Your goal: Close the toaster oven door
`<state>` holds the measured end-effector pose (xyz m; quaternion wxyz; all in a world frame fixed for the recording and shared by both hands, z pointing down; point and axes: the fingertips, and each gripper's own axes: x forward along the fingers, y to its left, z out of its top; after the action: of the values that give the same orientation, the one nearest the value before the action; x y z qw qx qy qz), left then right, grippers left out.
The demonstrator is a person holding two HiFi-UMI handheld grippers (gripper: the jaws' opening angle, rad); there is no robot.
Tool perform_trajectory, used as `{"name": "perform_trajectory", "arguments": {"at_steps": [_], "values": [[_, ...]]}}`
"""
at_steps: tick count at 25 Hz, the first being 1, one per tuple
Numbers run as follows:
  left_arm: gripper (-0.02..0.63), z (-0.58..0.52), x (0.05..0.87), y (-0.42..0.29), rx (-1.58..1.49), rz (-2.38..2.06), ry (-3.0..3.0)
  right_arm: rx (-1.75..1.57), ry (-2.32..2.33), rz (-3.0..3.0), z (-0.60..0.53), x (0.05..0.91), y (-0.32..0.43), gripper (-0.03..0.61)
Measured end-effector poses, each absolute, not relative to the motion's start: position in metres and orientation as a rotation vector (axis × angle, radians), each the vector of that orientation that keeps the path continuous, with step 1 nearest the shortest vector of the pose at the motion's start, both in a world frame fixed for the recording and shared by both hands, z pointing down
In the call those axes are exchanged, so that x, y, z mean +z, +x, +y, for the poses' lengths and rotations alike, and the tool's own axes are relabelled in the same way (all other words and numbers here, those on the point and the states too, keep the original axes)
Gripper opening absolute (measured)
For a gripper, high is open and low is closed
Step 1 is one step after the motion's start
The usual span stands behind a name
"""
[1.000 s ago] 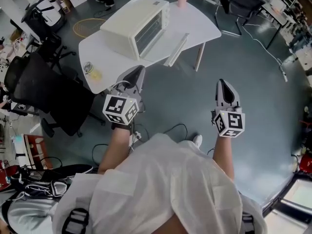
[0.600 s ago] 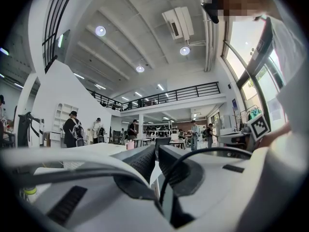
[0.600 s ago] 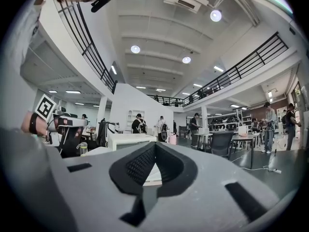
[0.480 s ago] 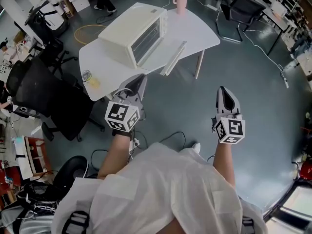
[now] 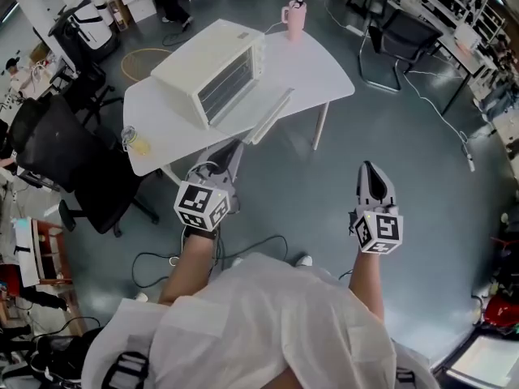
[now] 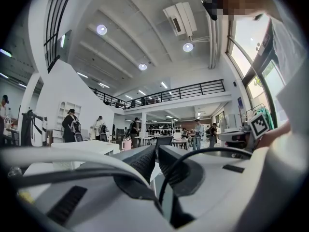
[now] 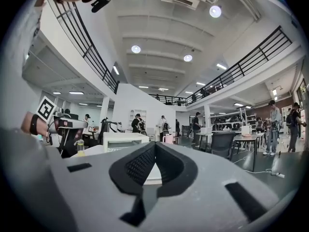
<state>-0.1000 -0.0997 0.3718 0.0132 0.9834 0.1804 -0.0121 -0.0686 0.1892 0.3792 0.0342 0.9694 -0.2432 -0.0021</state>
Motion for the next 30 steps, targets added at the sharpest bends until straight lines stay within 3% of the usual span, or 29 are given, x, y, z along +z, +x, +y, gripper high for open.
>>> {"name": "perform_trajectory", "arguments": {"at_steps": [14,30], "values": [[0.023,0.027,0.359,-0.066,-0.075,0.496,3.059,-0.049,2.944,-0.853,0.315,0.367,-0.027,0.005],[0.023,0.071,0.378,-0.051,-0.005,0.476,3.072,0.004,2.942,-0.972,0.340,0.390,-0.009,0.005]]}}
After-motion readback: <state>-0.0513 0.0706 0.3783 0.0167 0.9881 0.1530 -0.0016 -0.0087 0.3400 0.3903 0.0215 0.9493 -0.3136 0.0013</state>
